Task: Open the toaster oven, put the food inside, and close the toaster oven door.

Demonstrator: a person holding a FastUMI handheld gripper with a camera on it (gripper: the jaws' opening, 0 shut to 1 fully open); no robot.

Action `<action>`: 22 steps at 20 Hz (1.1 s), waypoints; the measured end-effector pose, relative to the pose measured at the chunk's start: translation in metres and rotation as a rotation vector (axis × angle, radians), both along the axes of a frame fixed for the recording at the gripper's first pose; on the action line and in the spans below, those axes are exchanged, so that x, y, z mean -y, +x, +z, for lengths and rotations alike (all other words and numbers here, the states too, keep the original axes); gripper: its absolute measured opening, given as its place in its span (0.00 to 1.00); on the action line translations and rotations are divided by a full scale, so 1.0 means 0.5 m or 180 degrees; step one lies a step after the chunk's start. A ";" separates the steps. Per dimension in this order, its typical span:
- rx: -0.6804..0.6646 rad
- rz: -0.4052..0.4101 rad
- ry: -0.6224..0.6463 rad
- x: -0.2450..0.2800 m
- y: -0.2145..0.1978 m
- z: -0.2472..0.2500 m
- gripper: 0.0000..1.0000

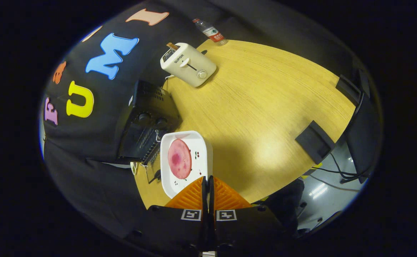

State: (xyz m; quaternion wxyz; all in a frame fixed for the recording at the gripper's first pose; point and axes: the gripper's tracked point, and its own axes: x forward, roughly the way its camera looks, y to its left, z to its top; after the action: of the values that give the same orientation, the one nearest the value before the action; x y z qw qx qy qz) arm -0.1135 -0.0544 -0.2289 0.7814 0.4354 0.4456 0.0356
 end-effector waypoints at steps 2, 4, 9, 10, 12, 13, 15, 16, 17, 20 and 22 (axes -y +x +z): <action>0.0046 -0.0009 0.0153 -0.037 -0.007 0.033 0.01; 0.0086 0.0023 0.0218 -0.066 -0.005 0.060 0.01; 0.0140 0.0067 0.0345 -0.139 0.041 0.094 0.01; 0.0141 0.0068 0.0360 -0.157 0.054 0.095 0.01; 0.0130 0.0114 0.0399 -0.196 0.080 0.094 0.01; 0.0121 0.0154 0.0435 -0.220 0.095 0.095 0.01; 0.0107 0.0235 0.0475 -0.263 0.124 0.091 0.02; 0.0088 0.0260 0.0469 -0.282 0.135 0.085 0.01; 0.0072 0.0265 0.0456 -0.299 0.152 0.078 0.01; 0.0017 0.0310 0.0459 -0.347 0.193 0.057 0.01; -0.0069 0.0320 0.0494 -0.376 0.217 0.039 0.01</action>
State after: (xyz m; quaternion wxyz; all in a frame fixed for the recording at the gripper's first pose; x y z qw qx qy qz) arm -0.0049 0.1334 -0.2094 0.7377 0.4720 0.4712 0.1045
